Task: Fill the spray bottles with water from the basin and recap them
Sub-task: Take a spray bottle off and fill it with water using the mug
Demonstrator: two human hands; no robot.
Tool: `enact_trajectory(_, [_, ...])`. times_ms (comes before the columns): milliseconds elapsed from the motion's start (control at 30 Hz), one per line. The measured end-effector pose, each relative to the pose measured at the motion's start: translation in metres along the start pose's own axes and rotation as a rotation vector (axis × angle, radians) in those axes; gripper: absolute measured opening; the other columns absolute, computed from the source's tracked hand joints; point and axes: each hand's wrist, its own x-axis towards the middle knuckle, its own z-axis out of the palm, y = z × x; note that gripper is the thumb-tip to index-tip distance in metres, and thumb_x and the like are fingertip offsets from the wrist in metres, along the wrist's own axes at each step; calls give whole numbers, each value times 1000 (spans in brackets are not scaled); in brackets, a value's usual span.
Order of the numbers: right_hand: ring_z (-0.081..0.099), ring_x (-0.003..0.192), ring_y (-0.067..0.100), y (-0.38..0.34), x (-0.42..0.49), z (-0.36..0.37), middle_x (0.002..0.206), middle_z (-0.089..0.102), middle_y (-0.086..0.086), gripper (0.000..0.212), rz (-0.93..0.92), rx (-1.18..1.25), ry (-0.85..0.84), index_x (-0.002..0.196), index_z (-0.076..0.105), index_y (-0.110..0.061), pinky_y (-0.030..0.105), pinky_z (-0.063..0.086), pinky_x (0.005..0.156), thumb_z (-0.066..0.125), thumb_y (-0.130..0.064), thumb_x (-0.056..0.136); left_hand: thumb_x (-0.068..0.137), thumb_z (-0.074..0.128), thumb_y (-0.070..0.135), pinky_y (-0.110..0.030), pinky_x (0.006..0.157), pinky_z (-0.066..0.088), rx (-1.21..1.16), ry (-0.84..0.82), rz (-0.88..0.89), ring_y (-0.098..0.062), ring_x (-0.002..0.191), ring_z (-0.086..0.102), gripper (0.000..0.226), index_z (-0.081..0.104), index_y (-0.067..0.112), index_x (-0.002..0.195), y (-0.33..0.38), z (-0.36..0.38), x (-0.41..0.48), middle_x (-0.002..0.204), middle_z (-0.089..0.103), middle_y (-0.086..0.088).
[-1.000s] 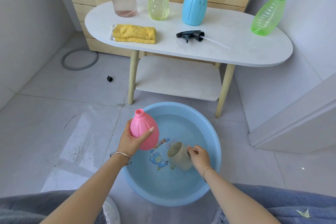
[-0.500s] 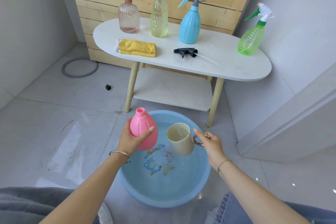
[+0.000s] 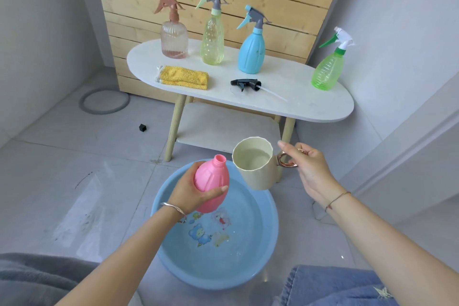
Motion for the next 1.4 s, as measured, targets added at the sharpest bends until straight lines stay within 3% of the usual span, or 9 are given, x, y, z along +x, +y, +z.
enact_trajectory(67, [33, 63, 16, -5, 0, 2, 64, 28, 6, 49, -27, -13, 5, 56, 34, -18, 28, 30, 68, 79, -25, 73, 65, 86, 36, -7, 60, 43, 39, 1, 0, 4, 87, 57, 60, 51, 33, 114, 1, 2, -3, 101, 60, 18])
enact_trajectory(267, [28, 57, 14, -11, -4, 4, 57, 24, 2, 50, -67, -101, 46, 55, 32, -14, 25, 27, 60, 77, -19, 77, 64, 87, 35, -9, 62, 44, 75, 1, 9, 5, 89, 55, 62, 50, 32, 113, 0, 4, -6, 101, 58, 20])
enact_trajectory(400, [37, 53, 10, -11, -1, 4, 54, 28, 1, 51, -85, -165, 59, 54, 32, -15, 19, 31, 55, 78, -19, 76, 61, 88, 40, -12, 68, 46, 102, -15, 23, 4, 92, 56, 66, 50, 33, 114, -3, 7, -4, 103, 58, 21])
enact_trajectory(567, [53, 67, 22, -10, 1, 6, 66, 41, 12, 49, -99, -194, 49, 54, 35, -15, 26, 39, 64, 80, -22, 73, 60, 89, 40, -23, 78, 52, 87, -22, 30, 0, 96, 57, 69, 50, 34, 116, -8, 10, -1, 106, 59, 18])
enact_trajectory(800, [54, 64, 23, -16, 1, 9, 64, 40, 13, 51, -140, -203, 35, 61, 36, 6, 30, 41, 68, 79, -19, 72, 57, 88, 46, -23, 78, 53, 116, -27, 72, 0, 97, 57, 73, 49, 34, 118, -12, 13, 2, 108, 59, 19])
enact_trajectory(1033, [54, 59, 21, -24, -1, 12, 62, 38, 11, 43, -187, -221, 44, 58, 38, -7, 28, 42, 66, 77, -11, 75, 48, 80, 62, -24, 79, 53, 117, -46, 76, -1, 98, 58, 81, 50, 34, 118, -16, 14, 2, 108, 60, 18])
enact_trajectory(1200, [55, 50, 16, -27, -1, 13, 60, 39, 11, 41, -220, -248, 42, 59, 41, 2, 30, 42, 64, 77, -10, 75, 58, 87, 47, -18, 74, 49, 113, -28, 62, 2, 96, 56, 74, 49, 33, 120, -17, 16, 1, 107, 58, 18])
enact_trajectory(1400, [51, 50, 16, -31, 0, 13, 58, 36, 8, 42, -271, -280, 48, 57, 39, -5, 26, 39, 61, 77, -8, 75, 60, 88, 43, -15, 72, 47, 105, -38, 56, 4, 95, 54, 72, 48, 33, 119, -16, 17, 0, 106, 57, 19])
